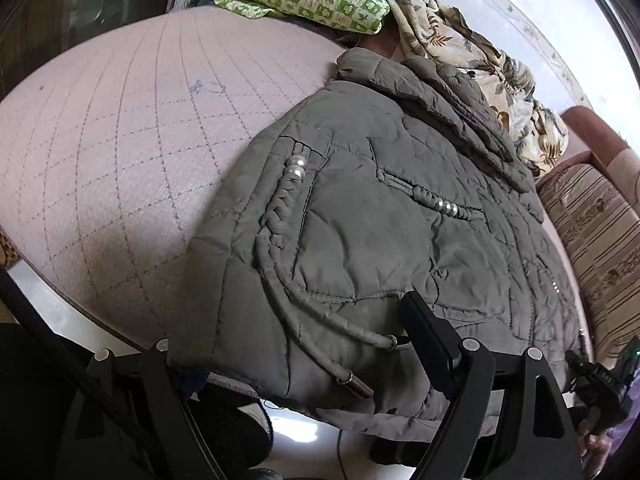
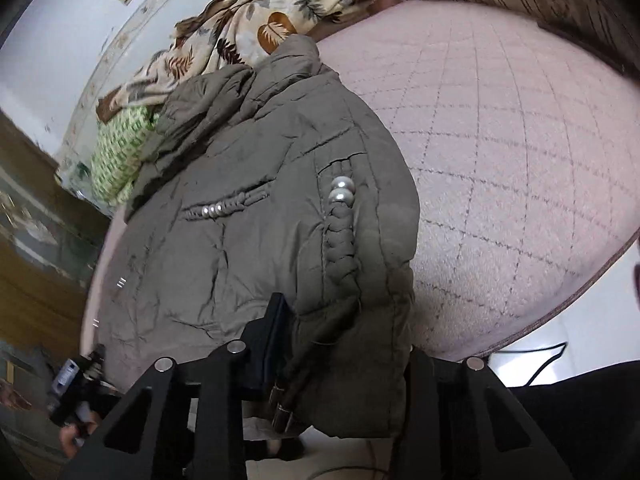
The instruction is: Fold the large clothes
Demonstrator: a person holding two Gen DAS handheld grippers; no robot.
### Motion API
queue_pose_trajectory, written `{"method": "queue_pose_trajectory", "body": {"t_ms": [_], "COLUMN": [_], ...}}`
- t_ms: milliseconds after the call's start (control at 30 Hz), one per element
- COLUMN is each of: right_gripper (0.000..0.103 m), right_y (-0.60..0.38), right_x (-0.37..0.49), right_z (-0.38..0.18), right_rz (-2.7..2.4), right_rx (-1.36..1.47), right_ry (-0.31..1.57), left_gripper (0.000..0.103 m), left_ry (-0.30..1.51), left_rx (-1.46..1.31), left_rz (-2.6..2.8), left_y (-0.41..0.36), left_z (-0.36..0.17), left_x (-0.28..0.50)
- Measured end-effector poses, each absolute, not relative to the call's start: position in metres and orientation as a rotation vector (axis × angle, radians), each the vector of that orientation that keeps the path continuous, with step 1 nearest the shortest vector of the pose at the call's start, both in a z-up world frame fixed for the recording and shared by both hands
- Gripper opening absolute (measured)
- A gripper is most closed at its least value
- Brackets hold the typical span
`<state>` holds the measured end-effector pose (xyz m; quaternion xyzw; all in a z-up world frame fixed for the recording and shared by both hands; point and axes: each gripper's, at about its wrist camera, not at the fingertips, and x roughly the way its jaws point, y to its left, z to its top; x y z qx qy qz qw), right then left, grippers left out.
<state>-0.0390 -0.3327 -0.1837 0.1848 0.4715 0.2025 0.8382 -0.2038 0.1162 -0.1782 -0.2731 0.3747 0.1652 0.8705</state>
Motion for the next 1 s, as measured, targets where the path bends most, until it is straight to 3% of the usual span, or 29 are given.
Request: {"method": "queue_pose_trajectory", "body": {"t_ms": [400, 500, 600, 667, 1000], "right_gripper": [0.044, 0.038, 0.026, 0.024, 0.026], "right_y": [-0.338, -0.338, -0.331, -0.330, -0.319], "right_x": [-0.034, -0.036, -0.042, -0.047, -0.038], "right_z": [-0.195, -0.192, -0.181, -0.172, -0.183], "right_rz": [0.410, 0.401, 0.420, 0.441, 0.403], "right_rx": [0.469, 0.454, 0.396, 0.385, 0.317], "right_ry": [0.982, 0.982, 0.931, 0.878, 0.947], "left_gripper": [0.091, 0.079, 0.060, 0.047, 0.048], "left_ry": [0.809, 0.796, 0.765, 0.748, 0.759], "left_rx": [-0.393, -0.367, -0.310, -0.285, -0.225], "left_rz": [0.433, 0.432, 0.436, 0.439, 0.471], "left_y": [0.096, 0.094, 0.086, 0.082, 0.074], "left_z": [-0.180, -0.177, -0.171, -0.168, -0.170], "left_x": [-0.192, -0.193, -0.196, -0.197, -0.193]}}
